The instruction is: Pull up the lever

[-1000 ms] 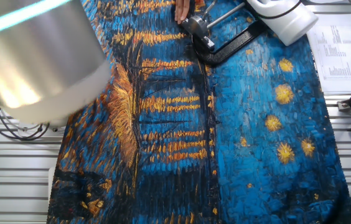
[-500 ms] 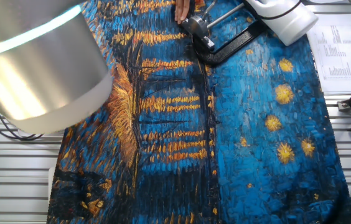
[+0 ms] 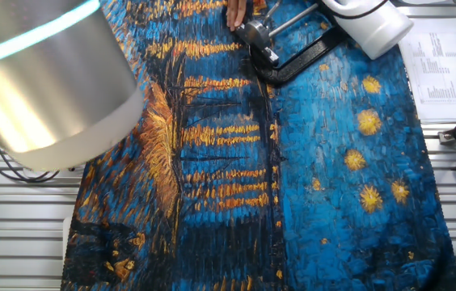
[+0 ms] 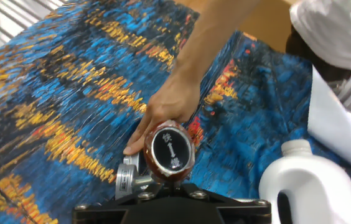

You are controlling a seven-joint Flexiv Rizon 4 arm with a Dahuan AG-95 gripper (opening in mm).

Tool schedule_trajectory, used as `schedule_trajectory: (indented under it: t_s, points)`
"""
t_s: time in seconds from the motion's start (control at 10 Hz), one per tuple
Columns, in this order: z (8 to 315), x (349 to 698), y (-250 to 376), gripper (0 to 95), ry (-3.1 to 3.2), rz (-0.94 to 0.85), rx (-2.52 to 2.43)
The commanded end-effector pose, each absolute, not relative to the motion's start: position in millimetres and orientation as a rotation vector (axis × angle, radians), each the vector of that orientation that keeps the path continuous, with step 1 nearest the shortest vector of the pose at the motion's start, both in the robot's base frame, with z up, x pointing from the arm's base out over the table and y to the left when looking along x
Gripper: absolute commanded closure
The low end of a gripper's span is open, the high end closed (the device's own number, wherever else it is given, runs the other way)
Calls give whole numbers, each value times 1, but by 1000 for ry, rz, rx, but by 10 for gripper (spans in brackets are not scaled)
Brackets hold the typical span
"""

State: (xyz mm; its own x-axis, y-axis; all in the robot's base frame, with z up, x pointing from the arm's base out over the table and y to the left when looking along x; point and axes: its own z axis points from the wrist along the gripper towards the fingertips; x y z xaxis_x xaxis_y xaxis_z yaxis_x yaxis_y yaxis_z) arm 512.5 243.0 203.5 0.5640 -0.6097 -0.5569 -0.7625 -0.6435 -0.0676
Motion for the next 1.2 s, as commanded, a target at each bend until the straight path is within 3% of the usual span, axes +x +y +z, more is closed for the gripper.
schedule_trajectory:
  t_s: [0.1, 0.4, 0.5, 1.2]
  points:
    - [204, 513, 243, 760, 1101, 738, -2485]
    - [201, 502, 244, 760, 1093, 766, -2441]
    - [202, 496, 245, 950, 1106, 770, -2433]
    - [207, 481, 277, 950, 1187, 783, -2398]
